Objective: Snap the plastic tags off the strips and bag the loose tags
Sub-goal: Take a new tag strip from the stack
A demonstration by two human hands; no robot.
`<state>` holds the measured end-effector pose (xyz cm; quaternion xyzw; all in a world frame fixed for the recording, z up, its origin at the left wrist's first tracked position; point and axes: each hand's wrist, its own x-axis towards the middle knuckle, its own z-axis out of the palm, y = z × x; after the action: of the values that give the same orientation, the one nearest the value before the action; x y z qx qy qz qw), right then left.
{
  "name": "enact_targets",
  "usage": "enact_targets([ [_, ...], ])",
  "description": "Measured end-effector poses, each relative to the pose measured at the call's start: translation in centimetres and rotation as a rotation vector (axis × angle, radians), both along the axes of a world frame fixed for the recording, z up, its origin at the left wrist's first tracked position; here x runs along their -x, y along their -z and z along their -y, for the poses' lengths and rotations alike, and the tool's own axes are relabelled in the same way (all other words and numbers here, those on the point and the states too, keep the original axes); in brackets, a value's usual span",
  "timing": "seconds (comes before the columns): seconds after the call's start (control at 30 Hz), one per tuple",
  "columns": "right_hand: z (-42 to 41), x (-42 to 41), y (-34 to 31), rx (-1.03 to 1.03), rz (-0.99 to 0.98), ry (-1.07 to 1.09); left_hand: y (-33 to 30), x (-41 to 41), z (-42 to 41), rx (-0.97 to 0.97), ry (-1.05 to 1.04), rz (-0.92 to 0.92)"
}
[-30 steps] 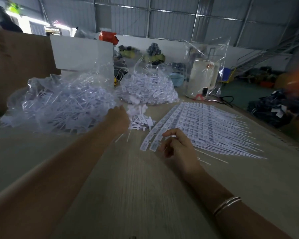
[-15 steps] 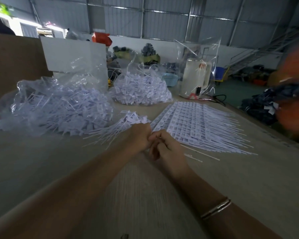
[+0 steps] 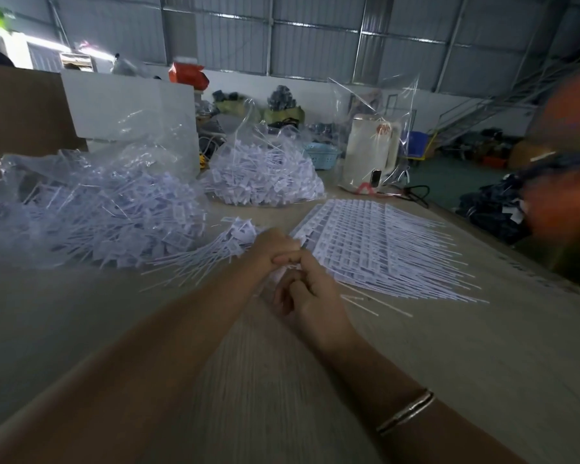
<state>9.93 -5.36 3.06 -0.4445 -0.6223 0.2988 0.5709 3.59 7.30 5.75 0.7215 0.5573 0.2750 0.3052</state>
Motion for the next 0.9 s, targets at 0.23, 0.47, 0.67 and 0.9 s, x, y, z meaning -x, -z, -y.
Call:
enact_targets([
  [0.23, 0.0, -0.4, 0.1, -0.082, 0.153, 0.109, -2.7, -0.6, -0.1, -0.118, 0.001, 0.232],
  [0.47, -0.5, -2.9, -1.1, -0.189, 0.278, 0.378, -1.2, -0.1, -0.5, -0.323, 0.011, -0.289],
  [0.67, 0.2, -1.3, -1.0, -0.33, 0.448, 0.22, -0.5, -3.3, 0.0, -0.118, 0.157, -0.491],
  [0.9, 0.2, -2.7, -1.7, -0.425, 0.396, 0.322, -2.1, -4.7, 0.3, -0.229, 0.184, 0.111],
])
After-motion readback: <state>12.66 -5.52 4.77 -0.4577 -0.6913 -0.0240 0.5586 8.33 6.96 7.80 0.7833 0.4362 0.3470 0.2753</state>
